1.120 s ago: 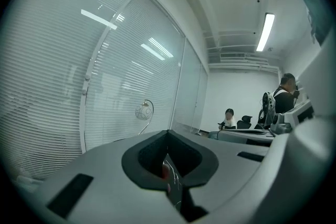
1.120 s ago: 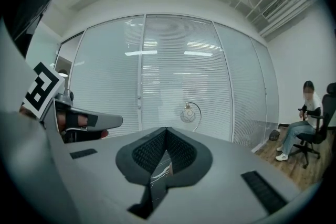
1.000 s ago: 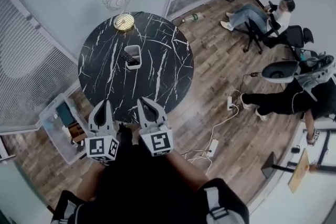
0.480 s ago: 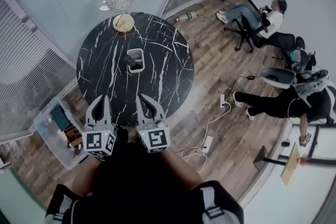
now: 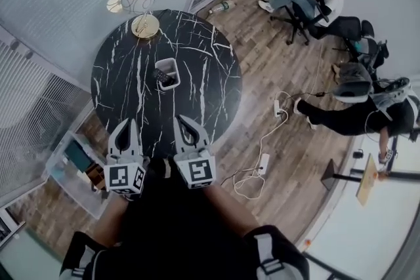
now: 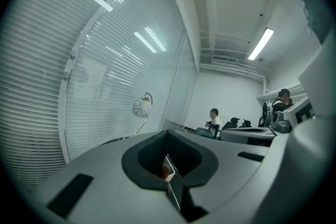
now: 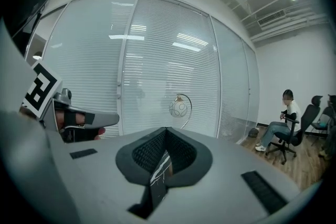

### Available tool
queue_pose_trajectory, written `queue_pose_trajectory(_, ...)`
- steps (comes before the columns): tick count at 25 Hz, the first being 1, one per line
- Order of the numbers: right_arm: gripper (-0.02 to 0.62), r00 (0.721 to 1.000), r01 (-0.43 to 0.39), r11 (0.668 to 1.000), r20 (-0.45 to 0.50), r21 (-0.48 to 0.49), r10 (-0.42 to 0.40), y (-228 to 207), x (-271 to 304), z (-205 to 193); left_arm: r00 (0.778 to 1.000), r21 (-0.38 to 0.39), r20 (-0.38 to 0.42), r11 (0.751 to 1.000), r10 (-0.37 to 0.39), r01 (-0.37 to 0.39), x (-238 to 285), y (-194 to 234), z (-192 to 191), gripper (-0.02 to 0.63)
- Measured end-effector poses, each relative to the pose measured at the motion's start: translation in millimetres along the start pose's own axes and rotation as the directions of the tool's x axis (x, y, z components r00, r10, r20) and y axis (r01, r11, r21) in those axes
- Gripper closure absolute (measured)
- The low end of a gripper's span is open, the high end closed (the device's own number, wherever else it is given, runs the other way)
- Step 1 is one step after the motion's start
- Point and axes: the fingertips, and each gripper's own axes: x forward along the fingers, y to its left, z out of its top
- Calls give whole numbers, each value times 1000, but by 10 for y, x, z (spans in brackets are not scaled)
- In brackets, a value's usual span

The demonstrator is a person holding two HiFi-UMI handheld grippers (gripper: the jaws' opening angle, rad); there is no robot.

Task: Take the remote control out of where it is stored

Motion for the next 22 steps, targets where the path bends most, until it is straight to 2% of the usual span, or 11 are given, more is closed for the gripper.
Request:
queue_pose_trajectory(8, 594, 1000, -5, 1000, -14, 18, 5, -222, 286, -127, 1000, -10, -3, 1000, -9, 9, 315, -16, -43, 601)
queue_pose_trajectory(12, 594, 999, -27, 999, -39, 45, 29, -269, 440, -253, 1000, 21, -23, 1000, -7, 7, 492, 7, -118, 601)
queue_pose_trajectory(17, 594, 995, -47, 997, -85, 67, 52, -349, 654, -508, 999, 43, -46, 999, -1, 3, 717, 48, -186, 601)
queue_pose_trajectory(22, 594, 990, -33, 995, -135, 90, 45, -490, 873, -761, 998, 50, -57, 999, -1, 4, 927, 73, -235, 601)
